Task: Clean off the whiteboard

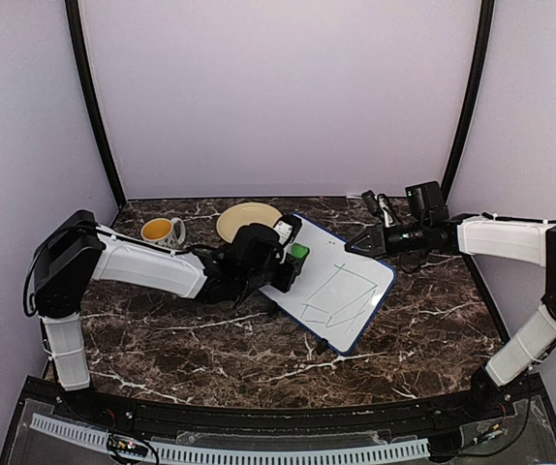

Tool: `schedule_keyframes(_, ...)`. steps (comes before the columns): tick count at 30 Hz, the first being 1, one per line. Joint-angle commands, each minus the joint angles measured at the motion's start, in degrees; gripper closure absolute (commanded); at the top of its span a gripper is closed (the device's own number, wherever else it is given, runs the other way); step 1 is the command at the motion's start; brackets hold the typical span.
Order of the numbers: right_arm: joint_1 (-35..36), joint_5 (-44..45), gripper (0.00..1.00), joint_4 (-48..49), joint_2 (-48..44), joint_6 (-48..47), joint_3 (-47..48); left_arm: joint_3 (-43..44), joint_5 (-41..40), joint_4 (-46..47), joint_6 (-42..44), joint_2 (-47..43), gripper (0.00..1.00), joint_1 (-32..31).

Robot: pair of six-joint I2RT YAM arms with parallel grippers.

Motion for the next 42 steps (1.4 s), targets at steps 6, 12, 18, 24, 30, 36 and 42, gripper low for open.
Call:
schedule_keyframes(6, 1.8, -1.4, 1.00, -2.4, 0.5, -3.0, -1.3, 10.1, 5.4, -13.3, 5.9, 6.0, 1.00, -6.7)
schedule_keyframes(12, 1.8, -1.1, 1.00, -2.3, 0.5, -2.7, -1.3, 14.7, 5.9, -17.1, 8.3, 9.2, 1.00, -10.5)
schedule_keyframes(18, 1.8, -1.0, 1.00, -2.3, 0.6, -2.7, -1.2, 19.1, 4.9, -20.6, 12.0, 11.8, 1.00, -13.9)
schedule_keyframes(24, 1.8, -0.9, 1.00, -2.2, 0.5, -2.7, -1.3, 21.6, 1.9, -24.4, 13.6, 12.6, 1.00, -14.7)
schedule_keyframes(30, 1.8, -0.7, 1.00, -2.3, 0.5, -2.5, -1.3, 22.2, -4.4, -27.4, 9.9, 11.5, 1.00, -13.1)
schedule_keyframes(36, 1.8, -0.6, 1.00, -2.4, 0.2, -2.6, -1.3, 16.8, -5.9, -26.3, 2.9, 6.5, 1.00, -7.9)
schedule_keyframes(42, 1.8, -0.6, 1.00, -2.3, 0.3, -2.5, -1.2, 15.7, -5.9, -24.9, 2.9, 5.0, 1.00, -6.5)
